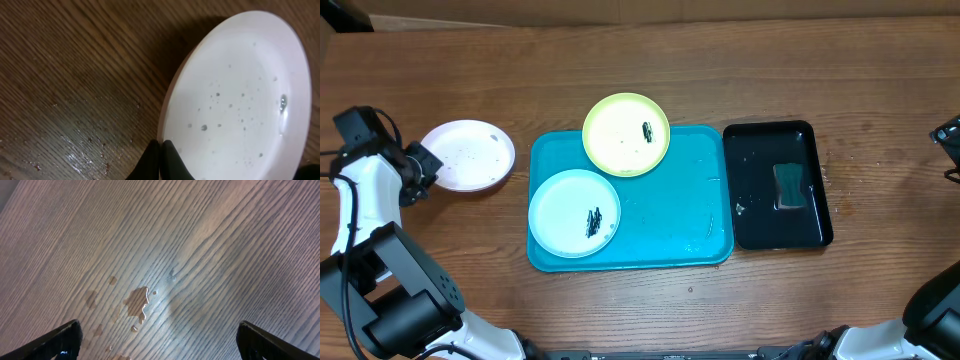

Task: Clean dirty plates on tray and stack at the side
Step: 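Lower the cream plate onto the table left of the tray and release, then move the left gripper to the yellow-rimmed plate rim and grip it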

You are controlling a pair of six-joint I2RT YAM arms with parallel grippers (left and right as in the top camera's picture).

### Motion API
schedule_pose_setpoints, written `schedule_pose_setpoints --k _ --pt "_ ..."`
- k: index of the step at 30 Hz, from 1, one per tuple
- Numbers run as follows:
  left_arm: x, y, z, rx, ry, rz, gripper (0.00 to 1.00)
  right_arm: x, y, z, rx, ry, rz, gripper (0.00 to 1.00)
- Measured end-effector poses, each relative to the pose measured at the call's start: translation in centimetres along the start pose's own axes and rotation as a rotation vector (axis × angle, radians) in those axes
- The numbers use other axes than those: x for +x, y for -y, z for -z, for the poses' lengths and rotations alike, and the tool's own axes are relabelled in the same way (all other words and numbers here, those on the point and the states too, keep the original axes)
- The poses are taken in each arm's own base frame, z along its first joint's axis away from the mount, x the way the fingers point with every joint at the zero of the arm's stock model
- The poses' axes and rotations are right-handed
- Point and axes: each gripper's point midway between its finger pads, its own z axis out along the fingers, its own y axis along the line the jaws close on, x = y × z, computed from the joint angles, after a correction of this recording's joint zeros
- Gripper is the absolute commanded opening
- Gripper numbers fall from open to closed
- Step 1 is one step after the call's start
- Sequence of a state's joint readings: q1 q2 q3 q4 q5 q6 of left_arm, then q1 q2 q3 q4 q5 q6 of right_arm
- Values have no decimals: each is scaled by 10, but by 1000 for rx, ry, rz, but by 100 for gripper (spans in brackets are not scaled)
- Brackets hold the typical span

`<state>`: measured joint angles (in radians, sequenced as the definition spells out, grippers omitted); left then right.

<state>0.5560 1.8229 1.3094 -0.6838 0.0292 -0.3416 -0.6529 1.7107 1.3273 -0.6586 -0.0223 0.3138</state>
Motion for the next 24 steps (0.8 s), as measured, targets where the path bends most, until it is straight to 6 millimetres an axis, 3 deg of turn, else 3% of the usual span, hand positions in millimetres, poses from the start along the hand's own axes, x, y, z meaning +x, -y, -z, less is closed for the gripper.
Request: schedule_pose_setpoints --k 2,6,7,14,17,19,21,23,24 --pt "4 -1 -5 0 1 0 6 0 0 0 0 0 0 100" --pt "9 0 -8 16 -14 1 52 0 0 0 0 0 0 100" --pt "10 2 -8 27 -17 -1 57 0 0 0 0 0 0 100" --pt "30 19 3 84 -125 -16 61 0 0 0 0 0 0 100" --pt "26 39 19 114 -135 -49 53 0 0 0 0 0 0 100" --pt "21 63 33 164 -119 -98 38 0 0 0 0 0 0 100" --pt "21 96 50 228 -94 -173 15 0 0 0 0 0 0 100" --pt "29 126 65 277 -78 -245 4 0 0 0 0 0 0 100" --pt "36 144 72 301 -70 -294 4 0 0 0 0 0 0 100"
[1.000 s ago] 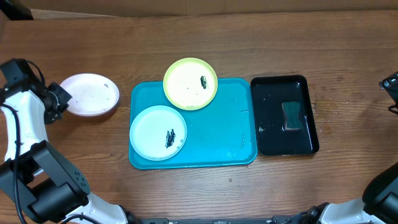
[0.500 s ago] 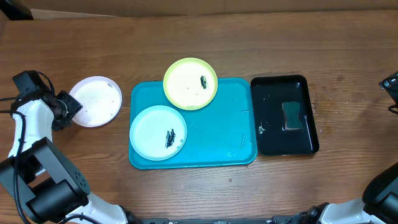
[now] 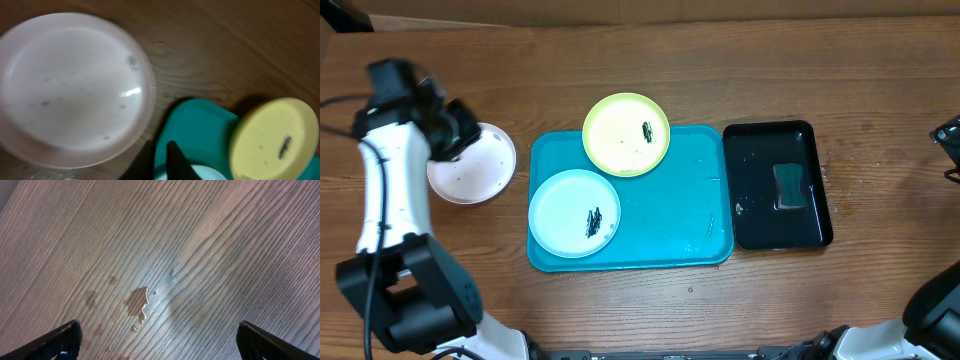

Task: Clean dirty plates on tray and stack at the side
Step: 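Move the left gripper to the yellow-rimmed plate rim and grip it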

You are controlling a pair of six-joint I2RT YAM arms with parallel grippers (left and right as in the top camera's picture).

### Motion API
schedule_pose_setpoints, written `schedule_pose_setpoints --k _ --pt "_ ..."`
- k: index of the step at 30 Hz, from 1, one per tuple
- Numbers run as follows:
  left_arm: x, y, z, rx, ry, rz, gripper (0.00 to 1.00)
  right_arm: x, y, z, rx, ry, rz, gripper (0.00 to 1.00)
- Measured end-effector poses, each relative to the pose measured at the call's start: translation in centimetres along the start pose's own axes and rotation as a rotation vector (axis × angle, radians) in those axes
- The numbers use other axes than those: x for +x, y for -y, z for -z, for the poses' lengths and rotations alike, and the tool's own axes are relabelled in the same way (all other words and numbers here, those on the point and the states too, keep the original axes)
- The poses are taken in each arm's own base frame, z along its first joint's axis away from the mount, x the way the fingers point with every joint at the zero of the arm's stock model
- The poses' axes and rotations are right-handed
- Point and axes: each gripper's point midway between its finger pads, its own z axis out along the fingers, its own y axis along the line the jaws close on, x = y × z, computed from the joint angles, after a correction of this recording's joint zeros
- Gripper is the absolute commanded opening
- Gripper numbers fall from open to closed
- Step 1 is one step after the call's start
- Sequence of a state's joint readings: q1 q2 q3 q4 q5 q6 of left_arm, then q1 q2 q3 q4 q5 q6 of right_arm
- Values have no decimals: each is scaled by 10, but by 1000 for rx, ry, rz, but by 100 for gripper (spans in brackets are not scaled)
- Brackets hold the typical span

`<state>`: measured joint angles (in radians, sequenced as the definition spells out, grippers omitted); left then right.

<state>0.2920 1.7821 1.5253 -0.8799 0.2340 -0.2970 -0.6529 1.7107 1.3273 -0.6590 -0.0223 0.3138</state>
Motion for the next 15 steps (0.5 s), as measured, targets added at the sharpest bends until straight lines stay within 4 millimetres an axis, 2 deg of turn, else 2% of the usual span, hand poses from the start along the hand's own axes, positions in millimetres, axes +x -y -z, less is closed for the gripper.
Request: schedule_pose_setpoints --k 3,5,8,10,12,15 --pt "18 53 -7 29 -11 -138 5 0 0 0 0 0 0 100" --pt "34 83 -15 28 -19 -230 24 0 0 0 0 0 0 100" --pt "57 123 -28 34 -22 -344 38 0 0 0 0 0 0 100" --pt "70 139 -42 20 -28 -402 48 0 0 0 0 0 0 100" --pt "79 147 -59 -2 -36 -435 49 0 0 0 0 0 0 100" --pt "91 146 -91 -55 -62 -467 44 0 0 0 0 0 -1 100"
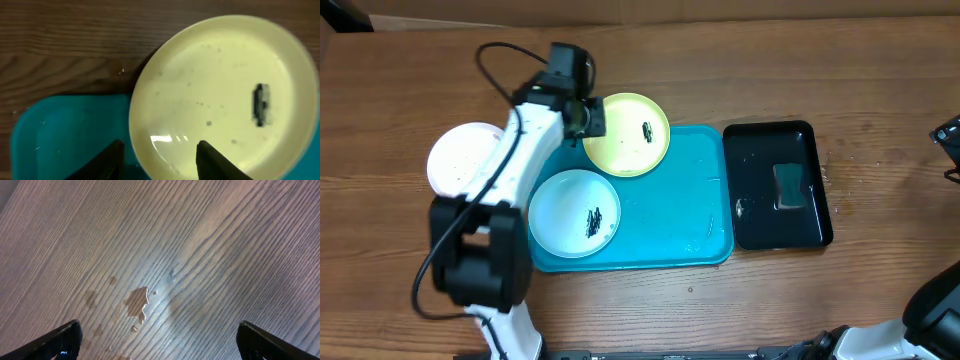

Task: Clean dirty plates on tray and stack at the side
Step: 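Move the left gripper to the yellow-rimmed plate rim and grip it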

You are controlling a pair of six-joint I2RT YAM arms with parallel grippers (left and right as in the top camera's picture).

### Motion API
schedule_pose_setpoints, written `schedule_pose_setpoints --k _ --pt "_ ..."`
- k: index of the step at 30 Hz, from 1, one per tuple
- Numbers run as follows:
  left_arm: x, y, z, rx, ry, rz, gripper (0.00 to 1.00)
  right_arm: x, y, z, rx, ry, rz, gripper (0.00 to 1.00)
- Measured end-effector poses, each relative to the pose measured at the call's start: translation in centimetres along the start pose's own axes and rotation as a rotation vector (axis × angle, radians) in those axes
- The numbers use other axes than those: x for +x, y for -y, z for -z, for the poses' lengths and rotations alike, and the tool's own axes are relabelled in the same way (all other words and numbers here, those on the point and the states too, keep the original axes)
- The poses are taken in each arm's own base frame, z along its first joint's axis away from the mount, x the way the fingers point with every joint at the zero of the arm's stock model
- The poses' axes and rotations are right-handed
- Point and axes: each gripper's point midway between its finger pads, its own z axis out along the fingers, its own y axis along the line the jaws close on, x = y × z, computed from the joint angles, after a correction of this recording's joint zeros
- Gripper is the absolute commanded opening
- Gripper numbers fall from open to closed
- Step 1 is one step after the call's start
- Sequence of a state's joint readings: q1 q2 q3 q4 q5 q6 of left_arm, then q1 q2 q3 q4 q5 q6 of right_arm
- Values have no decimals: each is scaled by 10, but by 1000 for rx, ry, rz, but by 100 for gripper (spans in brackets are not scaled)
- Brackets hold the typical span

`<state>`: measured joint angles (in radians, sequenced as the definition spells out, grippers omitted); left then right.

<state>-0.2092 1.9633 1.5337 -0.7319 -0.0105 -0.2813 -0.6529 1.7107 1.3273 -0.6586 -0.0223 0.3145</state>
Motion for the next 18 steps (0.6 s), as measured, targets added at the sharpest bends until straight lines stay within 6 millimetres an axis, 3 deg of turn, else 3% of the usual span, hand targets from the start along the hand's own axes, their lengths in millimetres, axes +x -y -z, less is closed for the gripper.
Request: schedule_pose_setpoints --k 4,7,18 --pt "11 -7 -32 -51 -45 -6 41 0 0 0 0 -1 0 100" --pt "10 -13 -35 -73 -44 -3 36 0 0 0 0 0 0 100" --pt "8 -18 -34 -99 -36 -4 31 0 0 0 0 0 0 100"
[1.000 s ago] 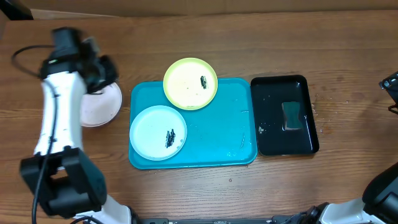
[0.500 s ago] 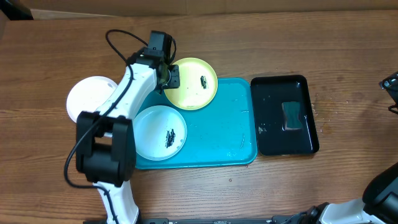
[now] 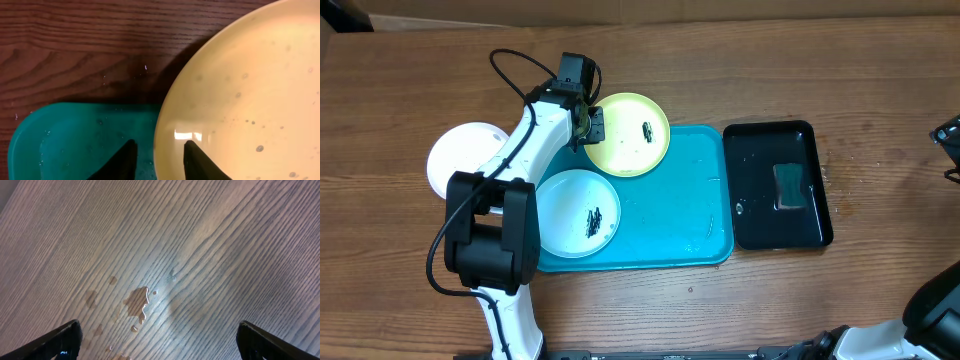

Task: Clean dirty plates on tray and stack at the side
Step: 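Move the left gripper to the yellow-rimmed plate rim and grip it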

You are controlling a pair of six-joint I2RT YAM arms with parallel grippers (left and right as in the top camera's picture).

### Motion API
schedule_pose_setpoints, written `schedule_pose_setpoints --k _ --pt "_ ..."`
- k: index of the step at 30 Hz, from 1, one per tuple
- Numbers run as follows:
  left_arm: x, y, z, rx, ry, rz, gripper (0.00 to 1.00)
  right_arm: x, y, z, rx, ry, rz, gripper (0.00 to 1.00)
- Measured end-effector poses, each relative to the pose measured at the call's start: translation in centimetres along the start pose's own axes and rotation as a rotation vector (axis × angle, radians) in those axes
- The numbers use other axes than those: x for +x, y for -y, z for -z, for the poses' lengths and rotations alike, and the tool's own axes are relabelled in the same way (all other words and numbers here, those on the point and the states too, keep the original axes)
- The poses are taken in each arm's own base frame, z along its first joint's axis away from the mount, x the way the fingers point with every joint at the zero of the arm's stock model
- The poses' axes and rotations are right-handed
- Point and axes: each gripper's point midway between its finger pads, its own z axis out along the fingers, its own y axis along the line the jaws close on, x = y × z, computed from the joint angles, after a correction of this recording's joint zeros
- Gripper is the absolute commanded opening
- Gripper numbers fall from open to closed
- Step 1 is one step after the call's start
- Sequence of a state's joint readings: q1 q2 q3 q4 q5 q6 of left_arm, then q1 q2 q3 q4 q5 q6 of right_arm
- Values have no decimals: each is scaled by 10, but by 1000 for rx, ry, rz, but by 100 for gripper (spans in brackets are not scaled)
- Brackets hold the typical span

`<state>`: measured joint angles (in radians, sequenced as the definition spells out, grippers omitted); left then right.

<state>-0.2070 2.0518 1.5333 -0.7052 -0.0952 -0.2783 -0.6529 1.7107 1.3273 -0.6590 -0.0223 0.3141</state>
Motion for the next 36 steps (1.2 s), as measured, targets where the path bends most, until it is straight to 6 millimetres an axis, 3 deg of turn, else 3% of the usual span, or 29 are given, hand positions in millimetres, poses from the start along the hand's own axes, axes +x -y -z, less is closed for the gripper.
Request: schedule_pose_setpoints --k 8,15,23,36 --pt "3 0 -1 -1 -7 -1 28 0 0 0 0 0 0 100" --pt "18 -4 -10 -10 -40 -5 24 0 0 0 0 0 0 100" --pt "16 -2 -12 -2 -26 -3 7 0 0 0 0 0 0 100" --pt "43 34 -6 221 -158 2 4 0 0 0 0 0 0 100"
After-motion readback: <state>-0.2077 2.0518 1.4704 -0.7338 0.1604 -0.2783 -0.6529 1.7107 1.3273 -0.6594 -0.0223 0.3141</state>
